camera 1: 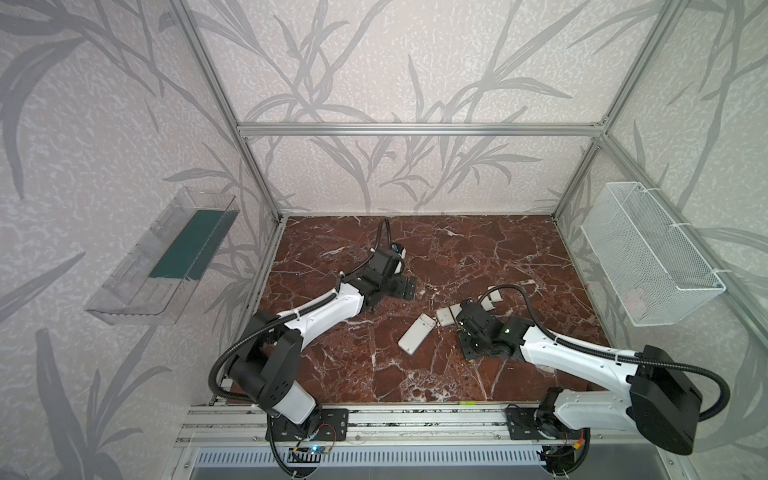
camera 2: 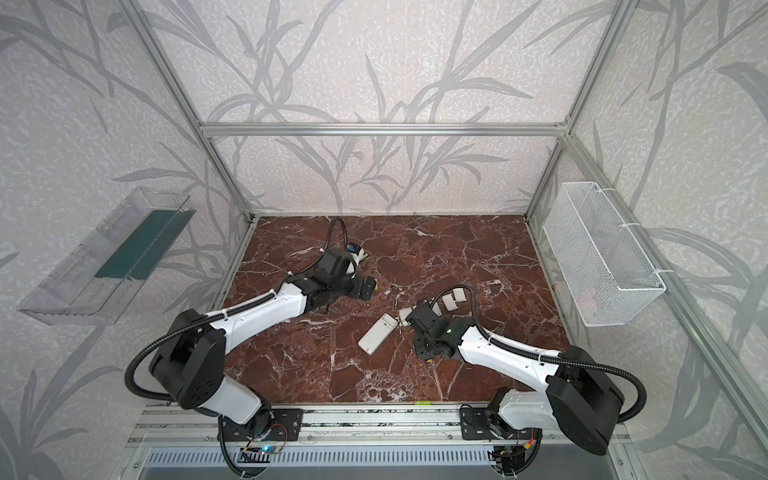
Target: Unload the batteries from the remote control
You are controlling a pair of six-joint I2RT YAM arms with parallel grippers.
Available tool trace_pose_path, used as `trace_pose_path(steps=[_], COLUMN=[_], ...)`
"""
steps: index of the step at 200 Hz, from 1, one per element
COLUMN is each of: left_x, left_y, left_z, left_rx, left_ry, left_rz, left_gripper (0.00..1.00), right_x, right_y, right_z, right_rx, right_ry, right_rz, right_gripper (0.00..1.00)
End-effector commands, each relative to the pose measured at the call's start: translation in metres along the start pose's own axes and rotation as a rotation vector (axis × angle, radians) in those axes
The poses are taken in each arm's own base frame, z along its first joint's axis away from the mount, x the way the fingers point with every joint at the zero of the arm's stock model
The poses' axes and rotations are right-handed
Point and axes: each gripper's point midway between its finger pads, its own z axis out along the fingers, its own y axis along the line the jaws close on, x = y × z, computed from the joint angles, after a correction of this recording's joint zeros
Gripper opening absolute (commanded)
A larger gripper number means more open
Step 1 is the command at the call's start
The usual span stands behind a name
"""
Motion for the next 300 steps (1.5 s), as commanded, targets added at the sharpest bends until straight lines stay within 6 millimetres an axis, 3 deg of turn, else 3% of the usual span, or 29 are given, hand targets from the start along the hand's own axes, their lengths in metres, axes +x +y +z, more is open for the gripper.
trace_pose_path(steps=[1, 29, 57, 107, 129, 168, 191, 233, 300], left_x=[-0.018, -0.054, -0.080, -0.092, -0.096, -0.095, -0.083, -0.079, -0.079], left_y=[0.019, 0.051, 0.087, 0.136, 0.143, 0.135, 0.137, 0.148, 0.146], left_z=[0.016, 0.048, 0.089, 0.153, 0.172, 0.201, 0.212, 0.209, 0.207], left_rx=[-0.039, -0.077, -0.005, 0.123, 0.145, 0.236, 0.237, 0.196, 0.239], left_ry=[0.044, 0.061, 0.031, -0.008, -0.031, 0.000, 0.033, 0.021, -0.010], left_rz=[-0.041, -0.072, -0.211, -0.390, -0.408, -0.430, -0.462, -0.509, -0.588], left_gripper=[0.99, 0.99, 0.99, 0.99, 0.99, 0.99, 0.99, 0.99, 0.99], right_x=[-0.006, -0.013, -0.020, -0.021, -0.018, -0.013, -0.012, -0.013, -0.014], right_y=[0.005, 0.009, 0.010, 0.018, 0.023, 0.023, 0.022, 0.024, 0.026], right_z=[0.000, -0.005, -0.012, -0.012, -0.009, -0.005, -0.003, -0.001, 0.000], right_rx=[-0.030, -0.064, -0.080, -0.115, -0.134, -0.128, -0.115, -0.114, -0.119], right_ry=[-0.018, -0.052, -0.075, -0.055, -0.027, 0.012, 0.023, 0.036, 0.038], right_rz=[-0.015, -0.007, 0.003, 0.008, 0.017, 0.019, 0.020, 0.010, -0.007], right_gripper=[0.50, 0.65, 0.69, 0.69, 0.69, 0.69, 0.69, 0.69, 0.69])
